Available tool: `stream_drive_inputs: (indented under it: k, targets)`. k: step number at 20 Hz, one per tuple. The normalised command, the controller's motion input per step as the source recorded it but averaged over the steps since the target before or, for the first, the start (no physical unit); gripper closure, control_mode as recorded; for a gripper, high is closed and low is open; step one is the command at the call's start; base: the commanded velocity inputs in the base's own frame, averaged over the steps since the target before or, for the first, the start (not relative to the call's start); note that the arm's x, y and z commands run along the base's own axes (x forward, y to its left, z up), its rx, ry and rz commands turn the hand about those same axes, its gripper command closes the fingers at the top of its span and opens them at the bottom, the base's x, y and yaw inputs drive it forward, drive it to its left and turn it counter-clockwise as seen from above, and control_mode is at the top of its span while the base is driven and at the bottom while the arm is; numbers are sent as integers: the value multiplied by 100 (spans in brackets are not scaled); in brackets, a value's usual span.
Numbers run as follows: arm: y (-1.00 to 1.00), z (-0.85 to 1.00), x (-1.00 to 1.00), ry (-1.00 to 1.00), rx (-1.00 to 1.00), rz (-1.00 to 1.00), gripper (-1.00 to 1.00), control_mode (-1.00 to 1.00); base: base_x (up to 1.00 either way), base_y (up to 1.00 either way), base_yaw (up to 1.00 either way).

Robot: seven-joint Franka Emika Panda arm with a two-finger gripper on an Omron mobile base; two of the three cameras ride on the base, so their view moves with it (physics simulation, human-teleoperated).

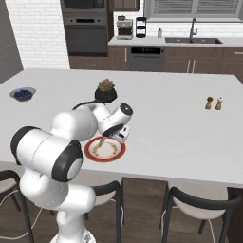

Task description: Start the toaster. Once the lever pops up, take the bread to the plate on the dining counter.

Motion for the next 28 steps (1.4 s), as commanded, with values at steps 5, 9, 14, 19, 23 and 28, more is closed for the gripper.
stream_drive_inputs:
  k: [5,9,14,19,23,28]
  targets:
    - [11,-16,1,0,0,0,100,-100,0,0,0]
    - [3,-12,-1,-1,0,0,100,-100,0,0,0]
    - [5,-4,-25,-4,0,0,100,-100,0,0,0]
    - [10,-6,-27,-6,0,0,100,-100,0,0,0]
    - [8,0,8,-6,0,0,100,-100,0,0,0]
    - [0,0,6,0,0,0,100,-100,0,0,0]
